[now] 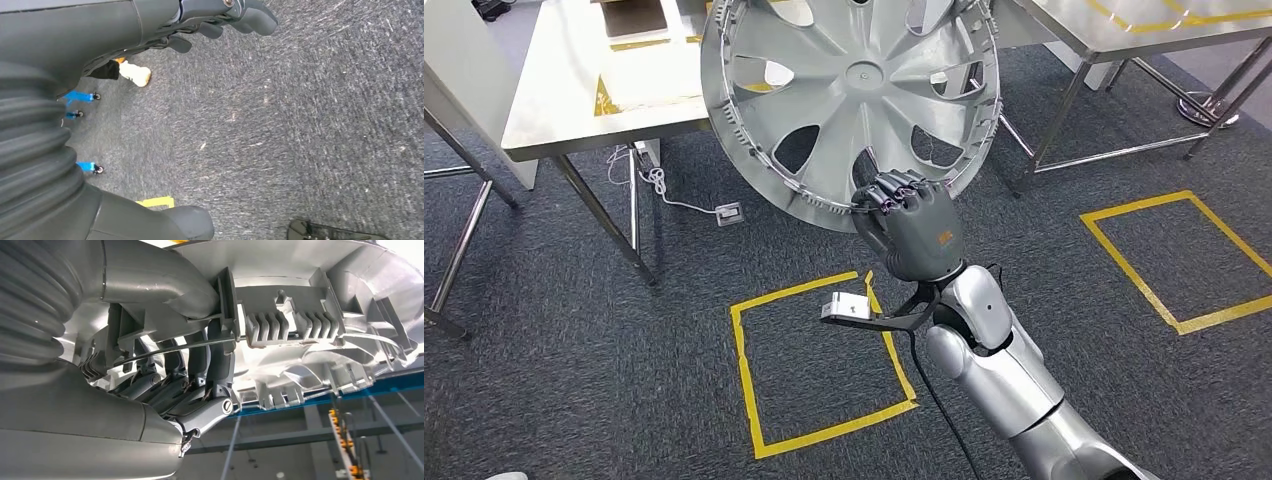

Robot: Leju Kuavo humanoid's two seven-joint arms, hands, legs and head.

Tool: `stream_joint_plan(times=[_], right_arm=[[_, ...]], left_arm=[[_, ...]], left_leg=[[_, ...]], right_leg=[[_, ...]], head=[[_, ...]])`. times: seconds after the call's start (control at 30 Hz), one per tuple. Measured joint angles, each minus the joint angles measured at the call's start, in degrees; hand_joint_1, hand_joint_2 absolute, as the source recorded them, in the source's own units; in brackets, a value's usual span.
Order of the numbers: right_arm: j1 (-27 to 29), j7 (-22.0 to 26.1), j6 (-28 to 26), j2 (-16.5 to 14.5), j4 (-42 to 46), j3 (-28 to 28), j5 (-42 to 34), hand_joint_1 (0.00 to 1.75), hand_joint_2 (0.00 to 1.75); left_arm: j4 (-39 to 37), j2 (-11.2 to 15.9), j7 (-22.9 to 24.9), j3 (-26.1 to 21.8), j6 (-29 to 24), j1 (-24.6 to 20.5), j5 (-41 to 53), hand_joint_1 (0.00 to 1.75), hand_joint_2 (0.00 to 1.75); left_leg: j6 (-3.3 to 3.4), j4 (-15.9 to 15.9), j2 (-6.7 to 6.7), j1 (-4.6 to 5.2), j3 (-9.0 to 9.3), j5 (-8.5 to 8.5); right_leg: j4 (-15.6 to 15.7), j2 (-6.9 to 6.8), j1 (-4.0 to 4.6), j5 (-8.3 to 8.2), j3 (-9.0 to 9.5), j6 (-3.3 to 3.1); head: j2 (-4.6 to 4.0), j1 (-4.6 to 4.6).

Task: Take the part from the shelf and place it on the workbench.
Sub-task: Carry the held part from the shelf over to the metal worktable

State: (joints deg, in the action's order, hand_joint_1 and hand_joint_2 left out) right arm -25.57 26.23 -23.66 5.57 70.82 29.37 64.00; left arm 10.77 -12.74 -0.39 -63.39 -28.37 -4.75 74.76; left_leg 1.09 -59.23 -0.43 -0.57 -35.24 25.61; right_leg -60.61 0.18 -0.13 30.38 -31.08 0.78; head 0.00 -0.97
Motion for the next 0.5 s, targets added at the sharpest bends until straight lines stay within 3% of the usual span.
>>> stream_joint_plan(times=[0.1, 0.13, 0.17, 0.2, 0.27, 0.3, 0.37, 0.5], right_arm=[[-0.7, 0.1, -0.1, -0.2, -0.3, 0.0, -0.1, 1.75, 1.75], [-0.8, 0.1, 0.0, -0.2, -0.5, 0.0, -0.1, 1.75, 1.75], [-0.8, 0.2, 0.0, -0.3, -0.6, 0.0, -0.2, 1.75, 1.75], [-0.8, 0.2, 0.1, -0.3, -0.8, 0.0, -0.2, 1.75, 1.75], [-0.9, 0.4, 0.4, -0.4, -1.0, 0.0, -0.3, 1.75, 1.75], [-1.1, 0.6, 0.5, -0.4, -1.2, 0.0, -0.4, 1.75, 1.75], [-1.4, 0.9, 0.7, -0.5, -1.4, 0.0, -0.4, 1.75, 1.75], [-1.7, 0.9, 0.8, -0.6, -2.2, 0.0, -0.8, 1.75, 1.75]], left_arm=[[0.0, -0.1, 0.0, 0.0, -0.1, -0.1, -0.2, 0.00, 1.75], [0.0, -0.1, 0.0, 0.0, -0.1, -0.1, -0.3, 0.00, 1.75], [0.0, -0.2, 0.1, 0.0, 0.0, 0.0, -0.4, 0.00, 1.75], [0.0, -0.2, 0.4, 0.0, 0.1, -0.1, -0.5, 0.00, 1.75], [0.0, -0.3, 1.0, 0.0, 0.2, -0.1, -0.5, 0.00, 1.75], [0.0, -0.4, 1.3, 0.0, 0.2, -0.1, -0.5, 0.00, 1.75], [0.0, -0.6, 1.6, 0.0, 0.1, -0.2, -0.5, 0.00, 1.75], [0.0, -0.7, 1.5, -0.1, 0.0, -0.3, -0.4, 0.00, 1.75]], left_leg=[[0.56, 0.0, -0.11, -0.04, 0.66, 0.68], [0.58, 0.0, -0.17, -0.01, 0.96, 0.97], [0.57, 0.0, -0.25, 0.02, 1.35, 1.29], [0.53, 0.0, -0.35, 0.07, 1.84, 1.66], [0.36, 0.0, -0.53, 0.16, 2.92, 2.44], [0.20, 0.1, -0.59, 0.23, 3.36, 2.79], [-0.39, 0.1, -0.61, 0.25, 3.75, 3.17], [-1.66, -1.4, -0.37, 0.27, 3.79, 3.69]], right_leg=[[-10.1, -0.04, -0.18, 3.62, -6.20, 0.68], [-13.0, -0.04, -0.19, 4.31, -8.43, 0.71], [-14.3, -0.04, -0.17, 3.99, -9.90, 0.62], [-13.3, -0.04, -0.14, 2.40, -10.31, 0.40], [-5.9, -0.06, 0.18, -3.18, -8.39, -0.52], [-2.3, -0.08, 0.45, -4.99, -7.15, -1.07], [2.0, -0.05, 0.95, -6.16, -5.57, -1.87], [3.4, -0.05, 0.67, -5.91, -3.72, -2.59]], head=[[0.00, -0.19], [0.00, -0.20], [0.00, -0.21], [0.00, -0.21], [0.00, -0.21], [0.00, -0.14], [0.00, -0.14], [0.00, -0.13]])
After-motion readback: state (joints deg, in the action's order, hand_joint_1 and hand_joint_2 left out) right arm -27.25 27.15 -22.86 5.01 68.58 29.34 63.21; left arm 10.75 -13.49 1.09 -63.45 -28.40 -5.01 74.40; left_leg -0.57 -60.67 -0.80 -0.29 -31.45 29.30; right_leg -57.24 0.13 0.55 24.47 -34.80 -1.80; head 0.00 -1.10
